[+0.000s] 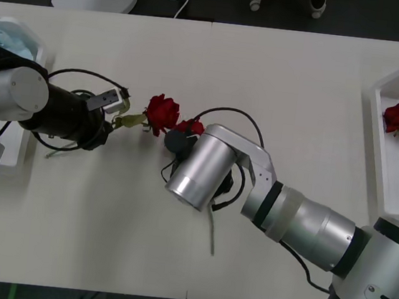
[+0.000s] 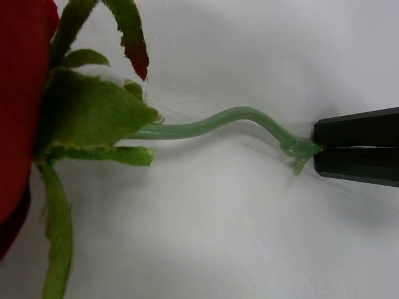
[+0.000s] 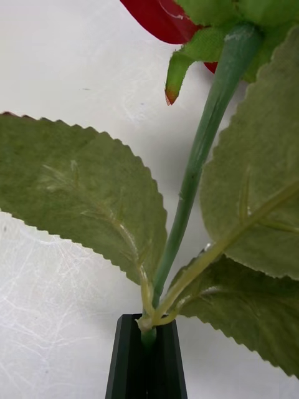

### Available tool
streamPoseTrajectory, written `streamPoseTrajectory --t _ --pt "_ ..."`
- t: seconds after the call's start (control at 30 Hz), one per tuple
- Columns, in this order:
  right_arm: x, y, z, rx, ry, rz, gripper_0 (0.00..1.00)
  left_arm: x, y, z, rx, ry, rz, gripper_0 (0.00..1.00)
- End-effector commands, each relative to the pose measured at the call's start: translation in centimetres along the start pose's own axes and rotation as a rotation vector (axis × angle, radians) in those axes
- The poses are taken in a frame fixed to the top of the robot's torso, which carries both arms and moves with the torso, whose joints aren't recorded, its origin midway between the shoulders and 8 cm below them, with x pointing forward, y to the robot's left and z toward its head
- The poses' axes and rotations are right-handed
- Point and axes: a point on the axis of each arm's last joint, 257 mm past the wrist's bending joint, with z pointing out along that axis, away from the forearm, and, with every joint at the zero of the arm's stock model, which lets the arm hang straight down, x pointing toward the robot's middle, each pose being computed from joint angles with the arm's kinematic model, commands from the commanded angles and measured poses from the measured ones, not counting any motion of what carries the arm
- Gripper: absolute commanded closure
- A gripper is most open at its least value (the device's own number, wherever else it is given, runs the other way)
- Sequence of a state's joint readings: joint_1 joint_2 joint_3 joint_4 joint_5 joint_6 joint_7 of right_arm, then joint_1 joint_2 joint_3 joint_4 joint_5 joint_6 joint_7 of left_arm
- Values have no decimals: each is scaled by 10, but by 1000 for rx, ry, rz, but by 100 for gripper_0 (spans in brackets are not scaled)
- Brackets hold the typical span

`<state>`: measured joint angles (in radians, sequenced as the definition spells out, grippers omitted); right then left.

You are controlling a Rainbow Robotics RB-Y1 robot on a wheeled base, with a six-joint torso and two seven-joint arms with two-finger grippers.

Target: Put the red flowers into the right box and the blue flowers into the left box

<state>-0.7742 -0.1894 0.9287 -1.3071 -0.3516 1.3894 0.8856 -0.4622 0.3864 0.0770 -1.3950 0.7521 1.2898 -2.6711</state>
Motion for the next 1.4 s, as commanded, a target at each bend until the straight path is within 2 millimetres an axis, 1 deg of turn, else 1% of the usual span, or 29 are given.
streamPoseTrajectory --t 0.03,0.1,0.13,0.2,0.3,0.33,0.37,0.4,0.43,0.47,0.5,0.57,0.6,0.63,0.67,0.7,0.73,0.8,0.83,0.87,0.9,0.97,1.03,1.1,1.17,1.3,1.37,1.4 --pt "-47 -40 -25 -18 -53 91 100 -45 22 -22 -37 -97 -239 100" --pt "-60 -61 -37 -39 -68 136 100 -53 27 -29 -45 -125 -306 100" --pt "-64 -68 -40 -45 -74 149 100 -56 28 -31 -46 -138 -326 100" --pt "-75 -92 -54 -70 -93 165 100 -67 34 -37 -49 -190 -391 100" --pt "-84 -141 -75 -88 -108 160 100 -88 43 -46 -50 -287 -452 100" --pt "-86 -153 -82 -93 -114 150 100 -94 46 -50 -50 -313 -460 100" --pt "-87 -172 -91 -93 -118 146 100 -100 49 -55 -46 -350 -477 100" --pt "-89 -186 -99 -93 -126 135 100 -103 51 -59 -43 -376 -491 100" --pt "-91 -195 -104 -96 -133 126 100 -107 53 -62 -41 -397 -500 100" --pt "-92 -212 -112 -99 -141 115 100 -112 56 -69 -35 -430 -517 100" --pt "-92 -212 -112 -99 -141 115 100 -112 56 -69 -35 -430 -517 100" --pt "-100 -258 -140 -103 -189 95 100 -129 60 -85 -2 -529 -561 100" --pt "-102 -277 -150 -94 -207 92 100 -135 59 -90 16 -561 -574 100" --pt "-101 -293 -158 -77 -213 90 100 -138 60 -95 27 -585 -586 100" --pt "-100 -299 -160 -68 -215 88 100 -139 59 -97 34 -594 -591 100" --pt "-97 -331 -174 -23 -228 82 100 -147 57 -103 62 -639 -611 100" --pt "-95 -347 -182 4 -230 84 100 -152 56 -106 76 -662 -623 100" --pt "-83 -402 -201 98 -224 104 100 -164 48 -113 131 -736 -667 100" --pt "-78 -418 -205 129 -218 107 100 -168 44 -114 152 -754 -678 100" --pt "-69 -442 -210 169 -202 105 100 -176 37 -115 188 -784 -697 100" --pt "-57 -470 -215 215 -183 104 100 -184 27 -115 233 -813 -721 100" --pt "-41 -506 -219 267 -156 109 100 -195 14 -117 297 -862 -763 100" --pt "-27 -534 -219 324 -127 99 100 -204 1 -117 351 -891 -791 100" --pt "-15 -558 -217 376 -100 92 100 -211 -14 -114 407 -904 -809 100" --pt "5 -584 -209 424 -60 96 100 -221 -31 -110 459 -907 -816 100" --pt "25 -603 -186 432 -39 100 100 -235 -57 -100 528 -896 -831 100" --pt "38 -609 -170 442 -23 113 100 -246 -72 -94 565 -900 -855 100" --pt "42 -609 -163 444 -15 117 100 -251 -77 -92 576 -907 -865 100"
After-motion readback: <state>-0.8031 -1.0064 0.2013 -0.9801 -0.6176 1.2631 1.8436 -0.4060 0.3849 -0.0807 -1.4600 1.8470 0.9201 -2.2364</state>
